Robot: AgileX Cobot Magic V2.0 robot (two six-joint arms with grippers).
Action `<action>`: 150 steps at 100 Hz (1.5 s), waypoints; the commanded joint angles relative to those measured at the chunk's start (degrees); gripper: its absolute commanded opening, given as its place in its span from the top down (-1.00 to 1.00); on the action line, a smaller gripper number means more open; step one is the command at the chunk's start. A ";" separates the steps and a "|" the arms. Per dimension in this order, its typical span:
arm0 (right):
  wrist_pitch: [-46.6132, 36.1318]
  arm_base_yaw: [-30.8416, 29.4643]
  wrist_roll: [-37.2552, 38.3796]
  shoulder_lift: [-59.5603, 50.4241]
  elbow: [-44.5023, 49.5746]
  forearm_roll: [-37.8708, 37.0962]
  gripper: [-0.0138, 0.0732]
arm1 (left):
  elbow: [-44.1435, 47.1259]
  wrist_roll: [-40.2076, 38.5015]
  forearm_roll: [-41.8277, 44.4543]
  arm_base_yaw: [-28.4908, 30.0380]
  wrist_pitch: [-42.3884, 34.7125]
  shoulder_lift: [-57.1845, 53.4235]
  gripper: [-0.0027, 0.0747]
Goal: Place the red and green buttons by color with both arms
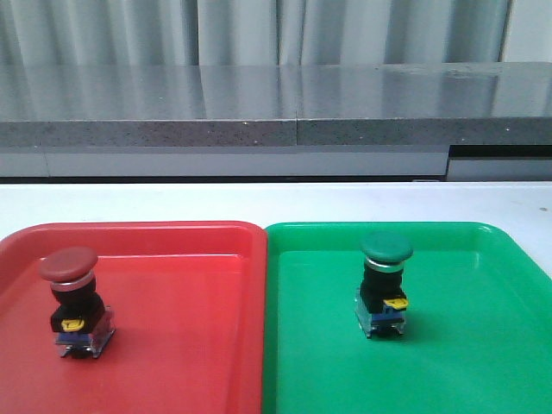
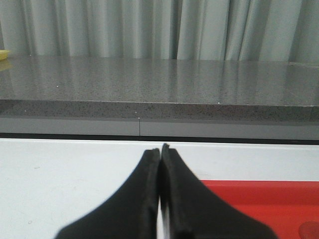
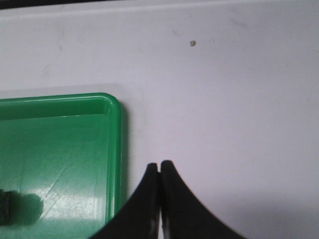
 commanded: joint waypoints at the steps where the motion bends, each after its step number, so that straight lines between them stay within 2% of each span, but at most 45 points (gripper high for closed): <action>1: -6.63 -1.06 -0.76 -4.55 1.76 0.23 0.83 | 0.60 -0.40 -0.48 0.13 -4.64 -1.58 0.98; 30: -13.67 -1.13 -0.76 -18.10 12.97 0.17 0.83 | 0.60 -0.40 -0.48 0.13 -4.64 -1.58 0.98; 53: -24.92 -1.13 -0.76 -34.10 22.22 0.13 0.83 | 0.60 -0.40 -0.48 0.13 -4.64 -1.58 0.98; 64: -25.19 -1.13 -0.76 -40.56 24.67 -0.42 0.83 | 0.60 -0.40 -0.48 0.13 -4.64 -1.58 0.98; 81: -24.81 -1.13 0.90 -48.21 28.20 -7.15 0.83 | 0.60 -0.40 -0.48 0.13 -4.64 -1.58 0.98; 93: -24.76 -1.13 5.50 -50.81 30.90 -7.30 0.83 | 0.60 -0.40 -0.48 0.13 -4.64 -1.58 0.98; 106: -25.49 -1.13 5.50 -51.70 34.36 -7.30 0.83 | 0.60 -0.40 -0.48 0.13 -4.64 -1.58 0.98; 113: -28.43 -1.13 5.50 -51.88 36.51 -6.73 0.83 | 0.60 -0.40 -0.48 0.13 -4.64 -1.58 0.98; 124: -37.83 -1.13 2.92 -51.88 40.01 -6.34 0.83 | 0.60 -0.40 -0.48 0.13 -4.64 -1.58 0.98; 135: -38.60 -1.15 -2.80 -51.92 39.80 -6.20 0.83 | 0.60 -0.40 -0.48 0.13 -4.64 -1.58 0.98; 150: -38.27 -1.15 -3.12 -52.37 39.80 -3.05 0.83 | 0.60 -0.40 -0.48 0.13 -4.64 -1.58 0.98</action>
